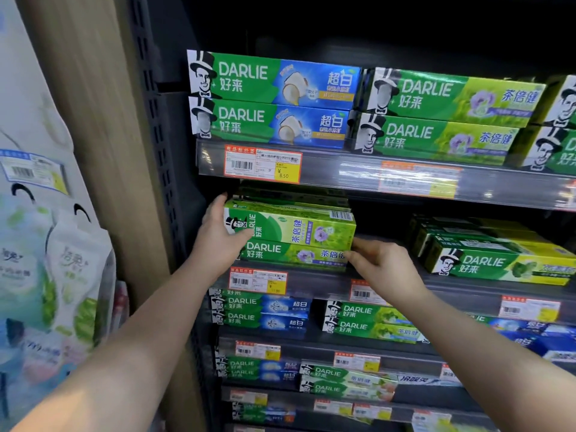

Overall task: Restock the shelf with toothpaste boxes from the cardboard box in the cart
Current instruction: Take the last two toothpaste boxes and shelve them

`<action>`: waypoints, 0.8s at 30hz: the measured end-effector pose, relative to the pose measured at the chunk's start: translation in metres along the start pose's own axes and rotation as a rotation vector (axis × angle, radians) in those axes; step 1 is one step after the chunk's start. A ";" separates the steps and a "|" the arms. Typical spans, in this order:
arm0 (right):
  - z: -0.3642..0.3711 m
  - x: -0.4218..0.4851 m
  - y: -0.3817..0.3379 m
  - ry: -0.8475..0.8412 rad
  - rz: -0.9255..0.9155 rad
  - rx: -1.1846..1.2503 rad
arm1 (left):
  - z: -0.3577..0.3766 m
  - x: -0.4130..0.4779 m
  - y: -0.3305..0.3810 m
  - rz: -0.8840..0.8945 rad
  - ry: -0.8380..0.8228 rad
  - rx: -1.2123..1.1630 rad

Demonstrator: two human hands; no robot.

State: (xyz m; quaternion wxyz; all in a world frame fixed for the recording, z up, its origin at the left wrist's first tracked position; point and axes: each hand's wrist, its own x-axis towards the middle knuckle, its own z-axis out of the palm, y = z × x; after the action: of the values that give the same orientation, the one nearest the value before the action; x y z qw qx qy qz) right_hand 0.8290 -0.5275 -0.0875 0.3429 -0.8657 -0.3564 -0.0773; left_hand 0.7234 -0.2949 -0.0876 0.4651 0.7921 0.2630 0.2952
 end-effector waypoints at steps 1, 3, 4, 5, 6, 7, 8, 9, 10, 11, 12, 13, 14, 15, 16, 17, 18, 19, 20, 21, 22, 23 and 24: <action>0.001 0.000 0.000 0.013 0.009 0.002 | 0.001 -0.002 -0.005 -0.025 -0.011 -0.006; 0.006 0.004 0.002 0.027 0.048 0.015 | 0.003 -0.002 -0.015 -0.042 -0.025 -0.014; 0.008 0.006 0.004 0.024 0.078 0.015 | 0.004 -0.003 -0.018 -0.031 -0.022 0.006; 0.011 0.009 0.006 0.011 0.100 0.005 | 0.004 -0.004 -0.019 -0.012 -0.009 0.029; 0.014 0.011 0.007 0.000 0.114 -0.010 | 0.005 -0.004 -0.021 0.003 0.010 0.042; 0.016 0.013 0.008 -0.001 0.124 -0.029 | 0.006 -0.005 -0.022 0.016 0.034 0.043; 0.017 0.015 0.008 0.005 0.137 -0.044 | 0.006 -0.006 -0.023 0.017 0.056 0.032; 0.017 0.017 0.008 0.013 0.149 -0.049 | 0.007 -0.006 -0.024 0.019 0.071 0.016; 0.017 0.018 0.009 0.017 0.161 -0.046 | 0.008 -0.007 -0.024 0.020 0.081 -0.003; 0.017 0.019 0.009 0.018 0.164 -0.043 | 0.008 -0.007 -0.024 0.025 0.087 -0.019; 0.017 0.019 0.010 0.014 0.166 -0.042 | 0.008 -0.006 -0.025 0.028 0.089 -0.029; 0.016 0.019 0.010 0.008 0.166 -0.039 | 0.008 -0.006 -0.025 0.032 0.090 -0.035; 0.016 0.019 0.010 0.002 0.170 -0.031 | 0.008 -0.005 -0.025 0.035 0.091 -0.042; 0.015 0.019 0.010 -0.003 0.175 -0.023 | 0.008 -0.005 -0.026 0.042 0.092 -0.047; 0.015 0.020 0.009 -0.008 0.181 -0.019 | 0.008 -0.005 -0.026 0.045 0.091 -0.047; 0.015 0.020 0.009 -0.016 0.183 -0.016 | 0.008 -0.005 -0.026 0.048 0.089 -0.047; 0.015 0.021 0.010 -0.027 0.186 -0.007 | 0.008 -0.005 -0.025 0.048 0.085 -0.047; 0.014 0.021 0.010 -0.045 0.187 0.002 | 0.008 -0.005 -0.025 0.051 0.077 -0.047; 0.014 0.021 0.010 -0.066 0.190 0.004 | 0.008 -0.006 -0.025 0.050 0.067 -0.046; 0.014 0.021 0.010 -0.092 0.195 -0.010 | 0.008 -0.005 -0.026 0.049 0.056 -0.044; 0.015 0.022 0.011 -0.113 0.195 -0.036 | 0.008 -0.005 -0.027 0.045 0.046 -0.044; 0.015 0.022 0.011 -0.122 0.192 -0.065 | 0.007 -0.005 -0.028 0.043 0.037 -0.044; 0.016 0.023 0.010 -0.121 0.190 -0.086 | 0.008 -0.005 -0.029 0.042 0.031 -0.045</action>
State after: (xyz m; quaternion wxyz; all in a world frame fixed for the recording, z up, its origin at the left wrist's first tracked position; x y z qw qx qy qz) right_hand 0.8508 -0.5097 -0.0966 0.2892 -0.9126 -0.2890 -0.0074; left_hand 0.7212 -0.2904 -0.1175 0.4724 0.7820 0.2467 0.3231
